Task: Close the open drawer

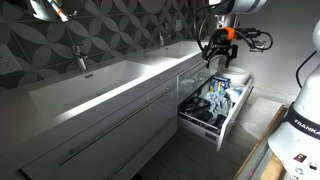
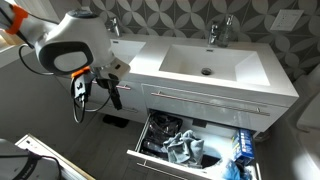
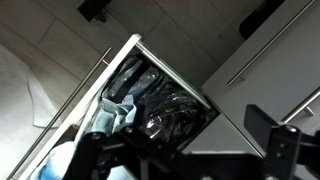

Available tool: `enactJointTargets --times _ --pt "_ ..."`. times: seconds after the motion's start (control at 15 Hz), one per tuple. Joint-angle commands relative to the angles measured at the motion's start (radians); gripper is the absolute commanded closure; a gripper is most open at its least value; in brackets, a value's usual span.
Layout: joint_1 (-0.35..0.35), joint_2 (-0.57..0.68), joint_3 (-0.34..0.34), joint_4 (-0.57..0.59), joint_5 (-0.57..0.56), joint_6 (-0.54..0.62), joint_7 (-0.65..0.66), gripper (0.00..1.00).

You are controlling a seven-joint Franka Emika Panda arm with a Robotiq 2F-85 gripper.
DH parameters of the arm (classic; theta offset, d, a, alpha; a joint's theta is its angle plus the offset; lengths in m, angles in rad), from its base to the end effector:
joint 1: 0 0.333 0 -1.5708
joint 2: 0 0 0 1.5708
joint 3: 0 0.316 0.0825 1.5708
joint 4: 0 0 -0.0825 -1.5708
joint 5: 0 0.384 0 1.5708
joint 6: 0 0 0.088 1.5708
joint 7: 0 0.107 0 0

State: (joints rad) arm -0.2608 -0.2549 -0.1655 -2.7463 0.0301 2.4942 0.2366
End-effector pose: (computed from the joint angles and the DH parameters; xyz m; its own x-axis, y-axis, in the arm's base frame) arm 0.3533 -0.1567 0.2959 0.7767 -0.6296 -0.0157 -0.6294 -0.7750 -0.0576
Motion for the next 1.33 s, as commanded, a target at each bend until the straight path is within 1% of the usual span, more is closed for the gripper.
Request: enactJointTargets --times 0.0,0.2,0.33,0.6,0.73,0.8,0.93,1.0,1.13,1.27 --pt "-0.008 0.254 -0.046 0.099 0.032 0.087 -0.021 0.0" --pt "-0.015 0.43 -0.084 0.172 0.069 0.151 -0.062 0.0" --pt "-0.035 0.525 -0.099 0.218 0.088 0.174 -0.086 0.0" --pt "-0.11 0.711 -0.082 0.324 0.178 0.187 -0.157 0.0" --pt "-0.137 0.793 -0.084 0.369 0.187 0.191 -0.163 0.0" --pt "-0.139 0.836 -0.097 0.389 0.178 0.206 -0.144 0.0" --pt "-0.094 0.927 -0.167 0.43 0.124 0.278 -0.06 0.0" --pt "-0.12 0.834 -0.129 0.371 0.147 0.232 -0.115 0.0" --pt "-0.114 0.901 -0.152 0.404 0.143 0.267 -0.099 0.0" --pt "-0.11 0.927 -0.156 0.423 0.143 0.271 -0.09 0.0"
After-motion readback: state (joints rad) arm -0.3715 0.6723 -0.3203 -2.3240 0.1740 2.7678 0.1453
